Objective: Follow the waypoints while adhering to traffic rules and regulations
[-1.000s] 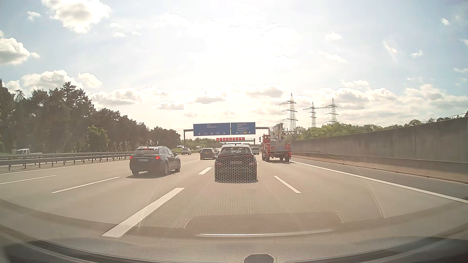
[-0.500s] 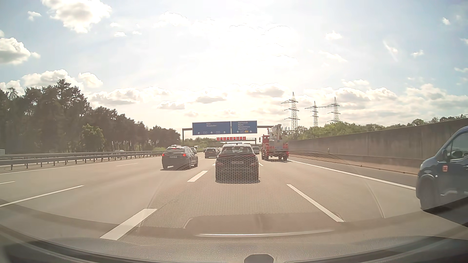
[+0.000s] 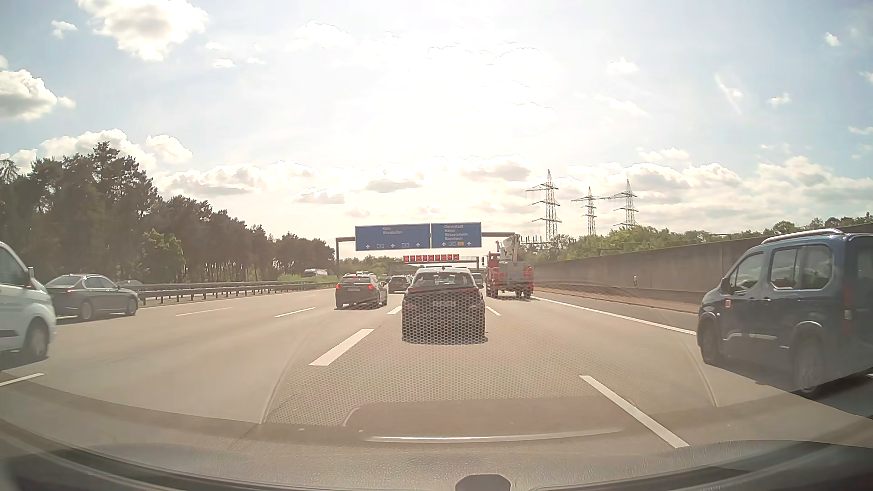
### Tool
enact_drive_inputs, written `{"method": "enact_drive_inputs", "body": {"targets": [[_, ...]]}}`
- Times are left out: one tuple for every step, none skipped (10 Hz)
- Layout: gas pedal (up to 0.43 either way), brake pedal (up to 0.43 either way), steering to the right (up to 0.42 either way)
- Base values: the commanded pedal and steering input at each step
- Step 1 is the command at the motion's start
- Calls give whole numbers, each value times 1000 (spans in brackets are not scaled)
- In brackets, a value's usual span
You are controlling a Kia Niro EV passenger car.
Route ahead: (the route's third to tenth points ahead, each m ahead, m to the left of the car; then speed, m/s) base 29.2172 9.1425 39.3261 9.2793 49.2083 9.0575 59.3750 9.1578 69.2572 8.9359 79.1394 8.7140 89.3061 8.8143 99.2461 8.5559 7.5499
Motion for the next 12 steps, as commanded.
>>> {"method": "enact_drive_inputs", "body": {"targets": [[0,67,0],[0,98,0],[0,104,0],[0,104,0],[0,104,0],[0,104,0],[0,110,0],[0,104,0],[0,85,0],[0,43,0],[0,12,0],[0,6,0]]}}
